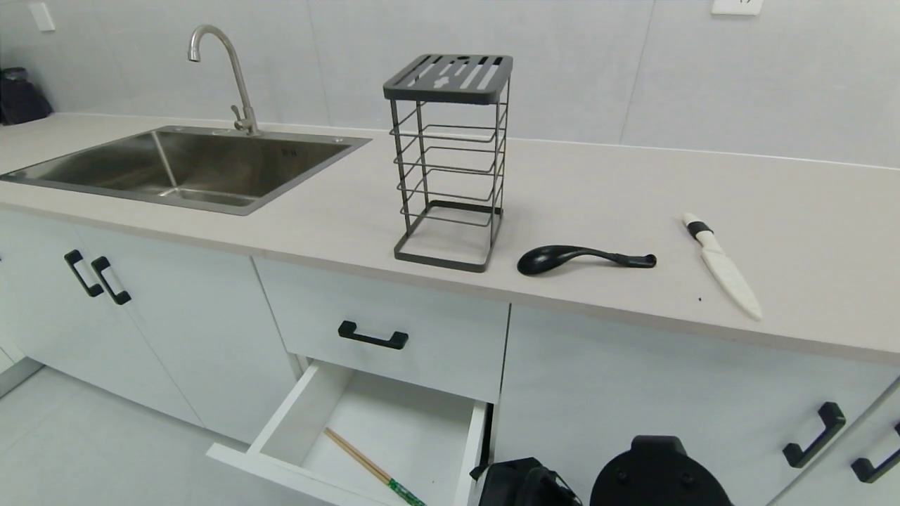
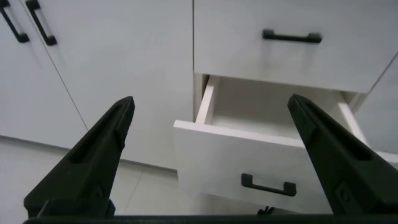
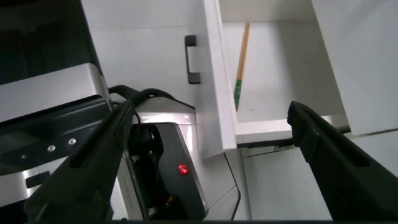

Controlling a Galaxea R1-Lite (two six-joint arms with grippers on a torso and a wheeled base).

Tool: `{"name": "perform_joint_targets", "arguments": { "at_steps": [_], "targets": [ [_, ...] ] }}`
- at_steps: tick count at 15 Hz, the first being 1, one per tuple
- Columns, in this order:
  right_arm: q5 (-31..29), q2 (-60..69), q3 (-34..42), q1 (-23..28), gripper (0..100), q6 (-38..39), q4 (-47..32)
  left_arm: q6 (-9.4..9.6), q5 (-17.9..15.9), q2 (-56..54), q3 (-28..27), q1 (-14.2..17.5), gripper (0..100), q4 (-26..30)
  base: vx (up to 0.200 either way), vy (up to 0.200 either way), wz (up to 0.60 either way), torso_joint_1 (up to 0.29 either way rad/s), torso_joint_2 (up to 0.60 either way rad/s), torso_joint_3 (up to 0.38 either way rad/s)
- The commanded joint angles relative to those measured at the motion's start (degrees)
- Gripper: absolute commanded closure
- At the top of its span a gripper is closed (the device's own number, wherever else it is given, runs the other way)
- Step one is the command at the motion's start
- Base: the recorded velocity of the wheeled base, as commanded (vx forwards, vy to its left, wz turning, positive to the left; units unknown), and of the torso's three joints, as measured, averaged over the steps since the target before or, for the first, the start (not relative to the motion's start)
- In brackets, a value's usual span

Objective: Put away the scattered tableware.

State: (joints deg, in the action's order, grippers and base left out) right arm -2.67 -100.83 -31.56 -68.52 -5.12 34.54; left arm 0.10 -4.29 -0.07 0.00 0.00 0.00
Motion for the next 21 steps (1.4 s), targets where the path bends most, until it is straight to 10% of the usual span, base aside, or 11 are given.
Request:
{"name": "perform_joint_targets", "arguments": {
  "at_steps": [1, 21],
  "targets": [
    [0.03, -0.42, -0.25, -0.65, 0, -0.07, 0.09, -0.01, -0.02, 0.07, 0.00, 0.00, 0, 0.00, 0.000, 0.000, 0.00, 0.246, -0.50, -0.217],
    [3.55, -9.12, -10.54, 3.40, 0, 5.12, -4.39, -0.01, -0.02, 0.07, 0.00, 0.00, 0, 0.00, 0.000, 0.000, 0.00, 0.268, -0.51, -0.243]
  ]
}}
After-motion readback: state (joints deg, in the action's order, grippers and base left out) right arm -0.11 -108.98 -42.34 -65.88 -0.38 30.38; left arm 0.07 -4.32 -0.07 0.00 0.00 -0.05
